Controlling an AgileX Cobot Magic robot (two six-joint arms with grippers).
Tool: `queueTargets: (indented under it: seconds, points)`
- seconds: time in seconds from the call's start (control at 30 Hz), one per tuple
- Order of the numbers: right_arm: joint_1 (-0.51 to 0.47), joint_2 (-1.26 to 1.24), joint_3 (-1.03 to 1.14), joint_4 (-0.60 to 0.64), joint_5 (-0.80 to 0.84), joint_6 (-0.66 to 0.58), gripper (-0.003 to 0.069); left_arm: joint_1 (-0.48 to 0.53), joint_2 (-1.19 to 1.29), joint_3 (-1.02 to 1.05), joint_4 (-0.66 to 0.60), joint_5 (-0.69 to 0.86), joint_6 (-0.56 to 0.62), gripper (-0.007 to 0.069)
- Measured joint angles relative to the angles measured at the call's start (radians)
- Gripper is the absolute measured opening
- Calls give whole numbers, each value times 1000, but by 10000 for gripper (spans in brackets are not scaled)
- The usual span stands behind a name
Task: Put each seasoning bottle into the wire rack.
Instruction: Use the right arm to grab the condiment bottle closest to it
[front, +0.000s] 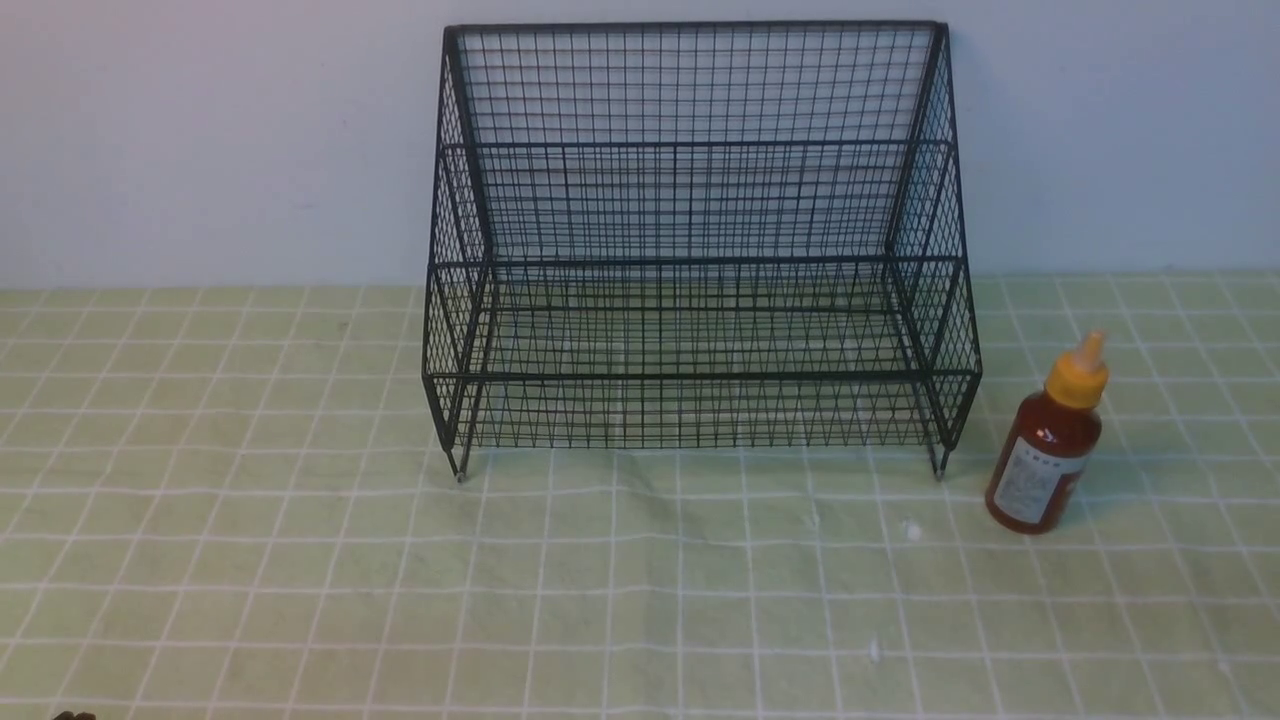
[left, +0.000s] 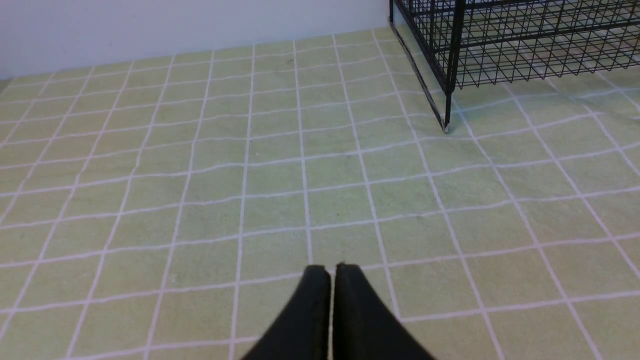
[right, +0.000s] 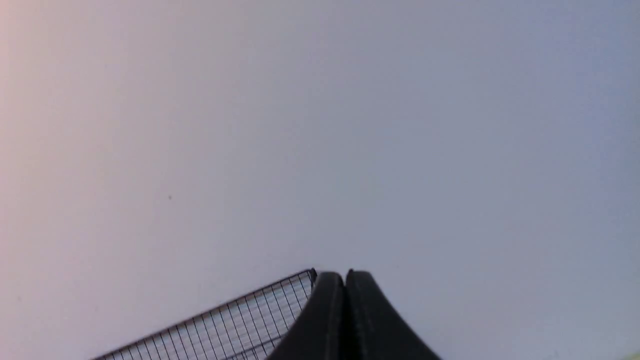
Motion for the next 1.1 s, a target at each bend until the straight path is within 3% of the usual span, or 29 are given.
queueTargets:
  seconds: [0.1, 0.27, 0.3, 0.37, 0.53, 0.7, 0.9, 0.93, 1.1]
  points:
    - [0, 0, -31, 14, 39, 32, -13, 0, 0, 0, 0, 0, 0, -7]
    - [0, 171, -347, -31, 529, 0, -13, 0, 0, 0, 0, 0, 0, -7]
    - [0, 199, -361, -34, 551, -5, -13, 0, 0, 0, 0, 0, 0, -7]
    - [0, 414, -560, -56, 851, -95, -13, 0, 0, 0, 0, 0, 0, -7]
    - [0, 822, -862, -42, 1211, -195, 5, 0, 0, 0, 0, 0, 0, -7]
    - [0, 1075, -1062, -35, 1330, -254, 74, 0, 0, 0, 0, 0, 0, -7]
    - [21, 1330, -1225, 18, 1348, -365, 274, 0, 0, 0, 0, 0, 0, -7]
    - [38, 1395, -1250, 18, 1347, -374, 349, 0, 0, 0, 0, 0, 0, -7]
    - [82, 1523, -1293, 10, 1305, -377, 507, 0, 0, 0, 0, 0, 0, -7]
